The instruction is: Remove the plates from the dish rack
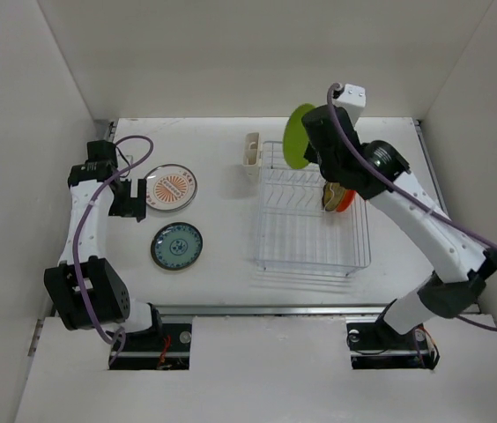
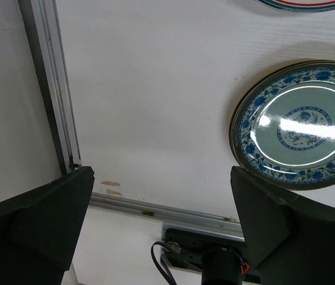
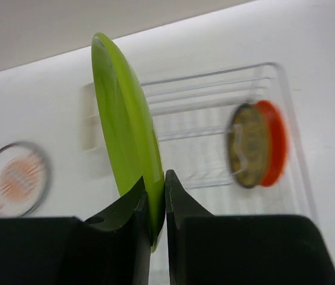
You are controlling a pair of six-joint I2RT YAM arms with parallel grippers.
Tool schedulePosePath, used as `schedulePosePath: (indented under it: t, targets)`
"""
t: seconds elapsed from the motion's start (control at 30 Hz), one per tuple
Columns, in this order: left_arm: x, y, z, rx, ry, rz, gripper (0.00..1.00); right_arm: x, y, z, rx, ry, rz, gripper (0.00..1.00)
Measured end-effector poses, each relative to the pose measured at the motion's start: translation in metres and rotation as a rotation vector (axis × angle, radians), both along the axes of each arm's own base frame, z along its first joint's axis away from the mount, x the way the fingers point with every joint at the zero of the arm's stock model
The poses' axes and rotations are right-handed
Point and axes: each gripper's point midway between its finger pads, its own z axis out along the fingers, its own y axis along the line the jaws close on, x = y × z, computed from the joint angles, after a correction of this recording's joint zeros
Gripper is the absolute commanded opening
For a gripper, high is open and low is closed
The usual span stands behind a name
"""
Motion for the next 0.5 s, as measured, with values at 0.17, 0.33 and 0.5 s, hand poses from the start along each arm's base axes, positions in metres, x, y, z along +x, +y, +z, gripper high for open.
schedulePosePath:
  t: [0.17, 0.33, 0.5]
  targets:
    - [-0.001, -0.002, 0.001, -0.013, -0.006, 0.012, 1.0, -0.042, 0.112, -0.004, 0.215, 0.009, 0.452, 0.0]
    - [-0.002, -0.003, 0.0, -0.022, -0.01, 0.039, 1.0, -0.048, 0.258, -0.093, 0.301, 0.204, 0.816, 0.0]
    - [-0.003, -0.003, -0.001, -0.023, -0.006, 0.055, 1.0, -0.077, 0.343, -0.233, 0.297, 0.495, 0.979, 0.0]
